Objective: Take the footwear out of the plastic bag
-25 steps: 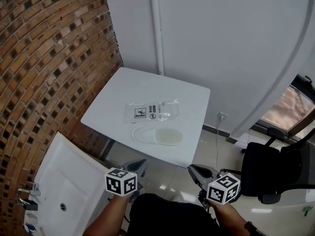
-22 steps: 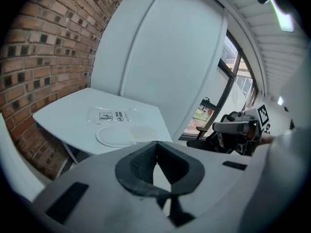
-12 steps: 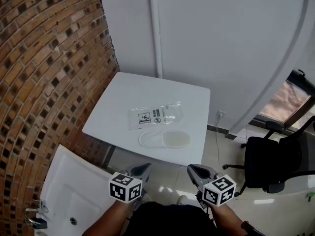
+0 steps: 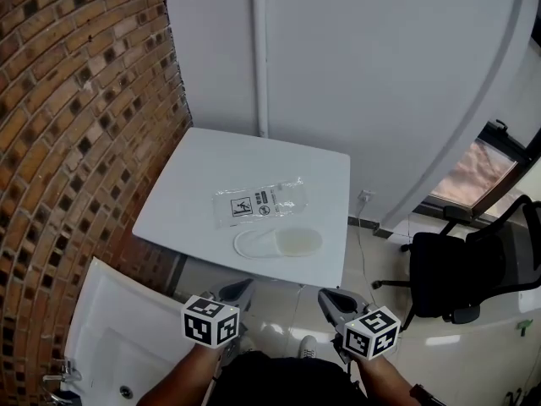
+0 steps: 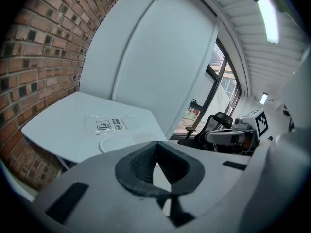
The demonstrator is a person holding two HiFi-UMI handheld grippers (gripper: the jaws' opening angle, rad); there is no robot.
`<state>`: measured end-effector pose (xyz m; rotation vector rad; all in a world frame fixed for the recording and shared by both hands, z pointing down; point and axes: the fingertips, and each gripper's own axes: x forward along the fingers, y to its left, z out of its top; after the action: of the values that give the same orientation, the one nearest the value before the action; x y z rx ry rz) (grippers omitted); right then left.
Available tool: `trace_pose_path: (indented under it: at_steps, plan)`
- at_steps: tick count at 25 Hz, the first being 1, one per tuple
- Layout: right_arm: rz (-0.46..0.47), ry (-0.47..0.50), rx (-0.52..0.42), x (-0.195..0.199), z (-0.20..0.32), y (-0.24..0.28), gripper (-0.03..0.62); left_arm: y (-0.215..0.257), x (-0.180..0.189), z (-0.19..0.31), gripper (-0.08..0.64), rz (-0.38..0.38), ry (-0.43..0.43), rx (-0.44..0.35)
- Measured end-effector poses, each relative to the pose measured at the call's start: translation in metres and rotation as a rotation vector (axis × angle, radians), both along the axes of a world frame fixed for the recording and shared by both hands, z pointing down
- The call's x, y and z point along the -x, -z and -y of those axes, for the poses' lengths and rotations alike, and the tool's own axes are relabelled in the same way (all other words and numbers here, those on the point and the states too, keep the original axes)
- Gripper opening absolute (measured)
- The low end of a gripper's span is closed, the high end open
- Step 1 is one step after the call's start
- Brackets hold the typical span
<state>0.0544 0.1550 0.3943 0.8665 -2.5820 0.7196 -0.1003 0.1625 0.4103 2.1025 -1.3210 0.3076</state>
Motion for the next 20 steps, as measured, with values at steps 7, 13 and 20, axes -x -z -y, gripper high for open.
trace_pose_path:
  at_steps: [7, 13, 20]
  plan:
    - [-0.01, 0.006, -0.007, 0.001, -0.002, 0.002, 0.0, 0.001, 0.0, -0.006, 0.006, 0.014, -0.012, -0.004]
    - [-0.028, 0.018, -0.013, 0.0, -0.004, 0.002, 0.0, 0.001, 0.005, -0.008, 0.006, 0.019, 0.011, -0.006]
    - [-0.034, 0.026, -0.028, 0.001, -0.006, 0.005, 0.0, 0.001, 0.003, -0.012, 0.006, 0.024, 0.002, -0.002]
